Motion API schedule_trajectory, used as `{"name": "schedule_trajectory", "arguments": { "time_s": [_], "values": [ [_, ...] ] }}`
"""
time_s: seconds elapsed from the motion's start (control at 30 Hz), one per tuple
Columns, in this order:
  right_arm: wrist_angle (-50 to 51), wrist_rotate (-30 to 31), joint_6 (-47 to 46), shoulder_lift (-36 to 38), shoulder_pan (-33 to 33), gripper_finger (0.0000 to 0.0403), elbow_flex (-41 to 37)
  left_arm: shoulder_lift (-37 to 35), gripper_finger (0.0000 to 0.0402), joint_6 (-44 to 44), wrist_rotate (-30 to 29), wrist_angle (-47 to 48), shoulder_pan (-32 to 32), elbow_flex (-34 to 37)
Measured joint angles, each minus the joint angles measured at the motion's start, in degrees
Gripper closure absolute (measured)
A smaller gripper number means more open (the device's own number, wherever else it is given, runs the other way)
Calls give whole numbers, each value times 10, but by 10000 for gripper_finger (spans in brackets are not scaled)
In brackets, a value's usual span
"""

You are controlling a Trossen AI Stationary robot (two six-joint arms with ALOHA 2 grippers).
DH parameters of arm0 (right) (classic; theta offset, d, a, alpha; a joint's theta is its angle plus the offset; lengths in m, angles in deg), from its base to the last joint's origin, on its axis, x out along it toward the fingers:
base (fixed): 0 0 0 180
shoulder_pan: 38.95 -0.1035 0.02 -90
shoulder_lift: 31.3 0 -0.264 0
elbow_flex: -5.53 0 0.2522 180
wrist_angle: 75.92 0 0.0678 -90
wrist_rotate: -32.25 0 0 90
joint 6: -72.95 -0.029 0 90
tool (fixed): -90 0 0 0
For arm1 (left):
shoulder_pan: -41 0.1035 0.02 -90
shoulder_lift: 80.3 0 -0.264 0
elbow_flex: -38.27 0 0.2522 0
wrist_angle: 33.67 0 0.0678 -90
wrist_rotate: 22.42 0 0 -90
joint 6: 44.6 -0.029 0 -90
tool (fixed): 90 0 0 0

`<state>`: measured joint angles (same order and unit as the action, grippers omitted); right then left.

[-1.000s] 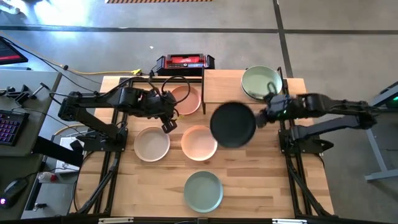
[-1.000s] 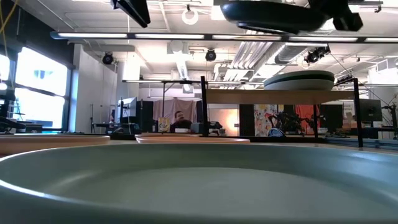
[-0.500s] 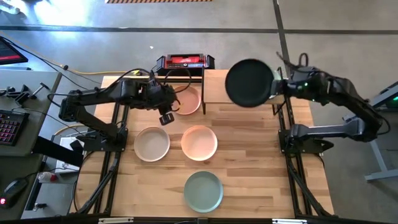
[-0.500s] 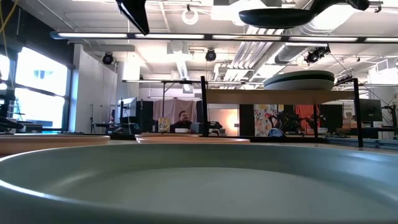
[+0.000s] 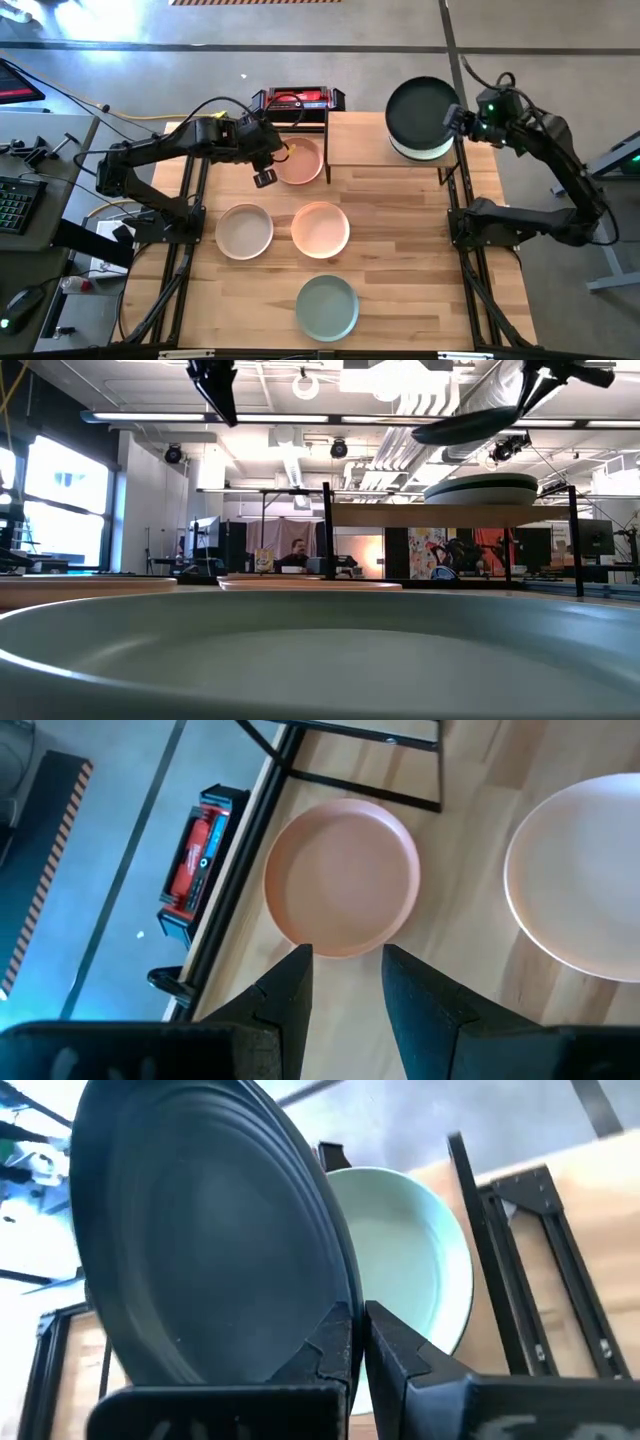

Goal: Place and stack plates onto a shelf
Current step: Stack the dark green plate on top of the light green plate on the shelf

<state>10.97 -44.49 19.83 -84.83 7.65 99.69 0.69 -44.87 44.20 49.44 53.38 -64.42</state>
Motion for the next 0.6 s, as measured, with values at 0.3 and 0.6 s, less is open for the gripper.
{"name": "schedule_trajectory", "arguments": {
  "time_s": [0.3,0.6],
  "values": [
    [26,-93,-5,-51,97,403,0,0,289,-11,4,0,24,0],
    [45,-88,-32,-90,117,403,0,0,289,-11,4,0,30,0]
  ]
}}
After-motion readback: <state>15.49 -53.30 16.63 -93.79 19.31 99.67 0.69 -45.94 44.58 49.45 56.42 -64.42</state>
